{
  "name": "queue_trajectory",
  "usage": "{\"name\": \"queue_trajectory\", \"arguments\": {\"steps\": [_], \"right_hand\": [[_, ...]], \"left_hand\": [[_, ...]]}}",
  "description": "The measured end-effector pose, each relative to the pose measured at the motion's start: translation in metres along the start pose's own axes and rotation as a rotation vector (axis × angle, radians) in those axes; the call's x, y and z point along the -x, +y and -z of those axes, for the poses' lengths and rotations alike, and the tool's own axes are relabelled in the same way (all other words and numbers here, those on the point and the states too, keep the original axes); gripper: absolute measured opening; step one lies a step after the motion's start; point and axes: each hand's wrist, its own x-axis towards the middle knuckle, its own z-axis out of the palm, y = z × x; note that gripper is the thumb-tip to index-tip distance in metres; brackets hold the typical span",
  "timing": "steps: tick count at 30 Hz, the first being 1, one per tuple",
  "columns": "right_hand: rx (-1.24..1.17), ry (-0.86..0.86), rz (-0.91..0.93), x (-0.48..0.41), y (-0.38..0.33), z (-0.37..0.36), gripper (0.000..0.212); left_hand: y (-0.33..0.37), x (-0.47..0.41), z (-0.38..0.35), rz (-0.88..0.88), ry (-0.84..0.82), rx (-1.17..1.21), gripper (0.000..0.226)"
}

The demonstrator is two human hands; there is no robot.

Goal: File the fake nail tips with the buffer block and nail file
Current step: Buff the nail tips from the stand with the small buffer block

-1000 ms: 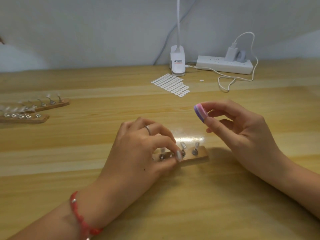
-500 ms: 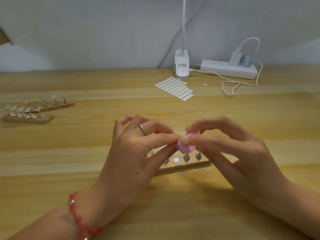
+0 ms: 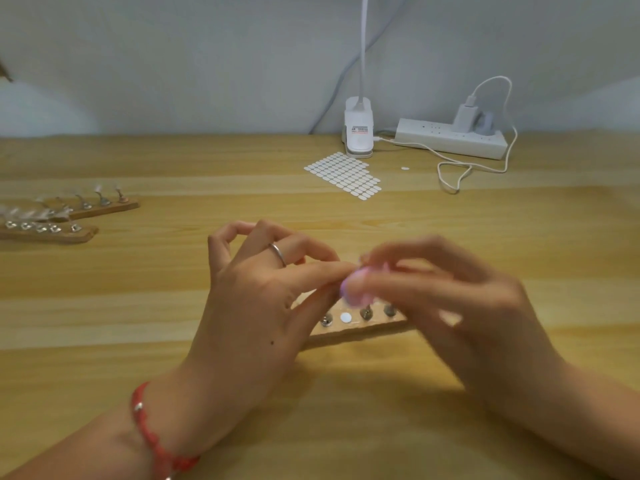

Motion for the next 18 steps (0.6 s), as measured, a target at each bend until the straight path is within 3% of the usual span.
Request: {"name": "queue_trajectory", "arguments": {"steps": [18], "right_hand": [[-0.003,-0.029,0.0,-0.0017,0.0047,-0.0014,0.032]], "left_hand": [[0.001,-0.0004,-0.0022,0.103,-0.012,0.084,0.016]]}}
